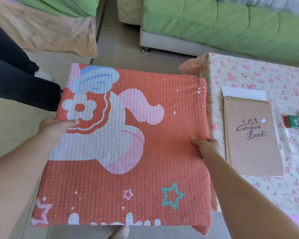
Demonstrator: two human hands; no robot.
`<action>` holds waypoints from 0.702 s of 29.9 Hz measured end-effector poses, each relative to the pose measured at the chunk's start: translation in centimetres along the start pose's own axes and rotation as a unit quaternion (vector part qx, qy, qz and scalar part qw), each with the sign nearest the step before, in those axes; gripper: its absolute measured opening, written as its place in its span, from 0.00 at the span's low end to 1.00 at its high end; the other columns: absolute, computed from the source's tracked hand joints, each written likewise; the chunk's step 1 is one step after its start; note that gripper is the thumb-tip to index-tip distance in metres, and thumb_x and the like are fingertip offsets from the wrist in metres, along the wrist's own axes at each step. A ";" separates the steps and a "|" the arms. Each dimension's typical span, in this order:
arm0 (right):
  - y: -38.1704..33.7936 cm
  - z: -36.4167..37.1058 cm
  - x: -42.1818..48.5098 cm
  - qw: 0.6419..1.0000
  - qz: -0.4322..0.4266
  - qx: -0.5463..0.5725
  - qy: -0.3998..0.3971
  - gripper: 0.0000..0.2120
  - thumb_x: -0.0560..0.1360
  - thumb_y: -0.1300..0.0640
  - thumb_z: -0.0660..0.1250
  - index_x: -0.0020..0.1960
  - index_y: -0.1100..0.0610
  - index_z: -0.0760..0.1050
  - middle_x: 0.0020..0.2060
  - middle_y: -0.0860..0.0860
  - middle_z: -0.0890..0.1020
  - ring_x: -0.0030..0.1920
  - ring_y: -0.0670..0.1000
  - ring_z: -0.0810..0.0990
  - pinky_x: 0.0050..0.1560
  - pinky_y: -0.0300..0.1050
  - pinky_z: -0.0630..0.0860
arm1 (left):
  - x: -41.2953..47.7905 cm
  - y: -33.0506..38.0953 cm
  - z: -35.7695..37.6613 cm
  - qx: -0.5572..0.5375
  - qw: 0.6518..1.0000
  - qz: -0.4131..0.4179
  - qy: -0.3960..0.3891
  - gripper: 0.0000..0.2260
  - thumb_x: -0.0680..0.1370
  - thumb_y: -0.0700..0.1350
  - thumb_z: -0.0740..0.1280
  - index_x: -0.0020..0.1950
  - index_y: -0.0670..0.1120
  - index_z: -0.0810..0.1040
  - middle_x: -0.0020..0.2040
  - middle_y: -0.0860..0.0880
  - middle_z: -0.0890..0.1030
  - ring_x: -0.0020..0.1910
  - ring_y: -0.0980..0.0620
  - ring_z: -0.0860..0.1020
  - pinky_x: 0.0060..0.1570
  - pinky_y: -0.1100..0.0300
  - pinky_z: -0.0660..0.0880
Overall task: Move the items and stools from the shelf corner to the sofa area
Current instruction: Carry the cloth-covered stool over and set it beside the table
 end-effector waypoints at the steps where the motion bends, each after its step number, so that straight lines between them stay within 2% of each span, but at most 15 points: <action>1: -0.6 0.3 0.5 1.000 -0.002 0.003 0.003 0.22 0.66 0.55 0.76 0.56 0.60 0.75 0.48 0.54 0.80 0.47 0.56 0.80 0.51 0.49 0.77 | 1.0 0.7 0.2 -0.006 1.000 0.004 0.002 0.20 0.69 0.44 0.76 0.57 0.39 0.78 0.53 0.42 0.80 0.48 0.43 0.79 0.50 0.52 0.74; 3: -1.5 0.9 1.5 1.000 -0.005 0.003 0.014 0.21 0.65 0.54 0.77 0.55 0.59 0.76 0.48 0.55 0.81 0.48 0.56 0.81 0.52 0.50 0.78 | 2.6 1.6 0.7 -0.011 1.000 0.013 0.010 0.20 0.68 0.43 0.76 0.57 0.40 0.78 0.52 0.46 0.79 0.50 0.46 0.78 0.51 0.54 0.72; 5: -1.8 1.4 2.1 1.000 -0.002 0.006 0.018 0.17 0.64 0.54 0.77 0.49 0.58 0.76 0.48 0.55 0.82 0.48 0.57 0.81 0.53 0.52 0.79 | 3.7 2.0 1.0 0.004 1.000 0.020 0.021 0.18 0.67 0.45 0.77 0.54 0.41 0.79 0.51 0.47 0.79 0.50 0.46 0.77 0.51 0.55 0.71; 8: -2.1 2.1 2.6 1.000 0.001 -0.006 0.025 0.16 0.64 0.53 0.77 0.46 0.56 0.74 0.49 0.55 0.82 0.49 0.57 0.81 0.55 0.56 0.78 | 5.1 2.4 1.0 0.022 0.999 0.006 0.039 0.18 0.66 0.48 0.78 0.50 0.42 0.79 0.51 0.46 0.80 0.51 0.45 0.78 0.54 0.53 0.74; 12: -2.9 2.1 1.6 0.994 -0.007 -0.094 0.046 0.27 0.68 0.50 0.74 0.62 0.60 0.71 0.56 0.57 0.79 0.55 0.59 0.79 0.58 0.54 0.76 | 5.8 1.9 0.9 0.062 0.997 -0.010 0.050 0.27 0.60 0.55 0.78 0.53 0.42 0.80 0.54 0.44 0.82 0.51 0.40 0.80 0.56 0.45 0.77; 14: -3.7 2.2 0.9 0.987 -0.016 -0.150 0.047 0.27 0.71 0.50 0.71 0.65 0.61 0.69 0.58 0.58 0.77 0.57 0.60 0.77 0.58 0.52 0.75 | 5.2 2.3 1.2 0.095 0.994 -0.004 0.051 0.25 0.65 0.55 0.76 0.54 0.40 0.79 0.54 0.42 0.82 0.52 0.39 0.80 0.55 0.46 0.77; 17: -4.1 2.7 -0.5 0.980 -0.011 -0.197 0.039 0.30 0.70 0.49 0.72 0.66 0.59 0.66 0.61 0.59 0.74 0.59 0.60 0.76 0.61 0.56 0.74 | 3.5 3.1 1.7 0.166 0.984 0.023 0.062 0.25 0.69 0.55 0.73 0.57 0.38 0.76 0.54 0.40 0.80 0.53 0.37 0.79 0.51 0.47 0.77; 21: -4.1 2.5 -2.6 0.974 -0.028 -0.221 0.029 0.36 0.70 0.49 0.71 0.72 0.53 0.60 0.65 0.57 0.72 0.63 0.61 0.73 0.60 0.59 0.75 | 0.4 3.3 2.2 0.268 0.958 0.064 0.078 0.38 0.69 0.57 0.73 0.71 0.40 0.63 0.68 0.38 0.71 0.66 0.36 0.70 0.62 0.40 0.72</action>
Point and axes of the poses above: each hand's wrist, its own x-axis towards the middle knuckle, its own z-axis out of the palm, y = z × x, the point moved 3 cm from there along x, towards the middle knuckle
